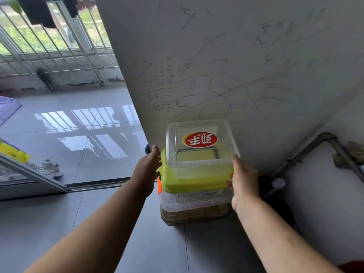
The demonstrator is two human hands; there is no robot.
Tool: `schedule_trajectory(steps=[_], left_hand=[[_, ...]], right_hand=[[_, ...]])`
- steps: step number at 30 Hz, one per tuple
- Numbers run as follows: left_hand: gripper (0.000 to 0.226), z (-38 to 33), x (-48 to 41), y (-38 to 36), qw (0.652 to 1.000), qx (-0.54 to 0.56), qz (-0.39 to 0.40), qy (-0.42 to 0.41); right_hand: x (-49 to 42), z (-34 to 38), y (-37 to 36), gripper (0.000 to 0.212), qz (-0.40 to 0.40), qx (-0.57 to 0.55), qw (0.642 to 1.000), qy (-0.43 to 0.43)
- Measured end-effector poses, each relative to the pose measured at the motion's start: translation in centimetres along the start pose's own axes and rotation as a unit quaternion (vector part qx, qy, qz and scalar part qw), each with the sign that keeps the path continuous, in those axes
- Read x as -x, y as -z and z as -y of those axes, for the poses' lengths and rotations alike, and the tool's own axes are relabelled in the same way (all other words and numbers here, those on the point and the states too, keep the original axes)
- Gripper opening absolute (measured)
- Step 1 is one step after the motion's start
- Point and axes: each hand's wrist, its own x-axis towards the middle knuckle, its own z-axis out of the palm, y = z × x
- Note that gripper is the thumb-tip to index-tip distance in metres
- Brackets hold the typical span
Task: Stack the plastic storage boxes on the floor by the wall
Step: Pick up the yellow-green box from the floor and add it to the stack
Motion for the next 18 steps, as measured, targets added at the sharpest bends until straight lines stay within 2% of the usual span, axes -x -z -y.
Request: schedule_trajectory(steps=[3, 8, 12, 15, 18], left_hand=[[0.06, -0.9, 0.8, -0.9, 0.999, -0.008, 0.035, -0.006], [0.042, -1.2, 2.1, -1.5, 0.999, -0.014, 0.032, -0.014], [0.045, -0.7, 2.3, -0.9, 0.999, -0.013, 0.039, -0.011], [0.064, -0.4, 2.3, -1.0, 0.999, -0.005, 0.041, 0.005], [0.078, 0.1, 2.2, -0.9, 0.999, 0.015, 0.027, 0.034]], right_hand=[[-1.1, 0.6, 0.6, 0.022, 0.08, 0.014, 0.995, 0.051], [-1.6, 0.1, 0.4, 0.023, 0.148, 0.035, 0.988, 0.021], [-1.6, -0.1, 0.2, 0.026, 0.151, 0.033, 0.988, 0.027], [-1.7, -0.5, 0.5, 0.044, 0.128, 0.055, 0.989, 0.052], [-2.4, -1.7, 1.3, 0.052, 0.079, 0.028, 0.996, -0.041]])
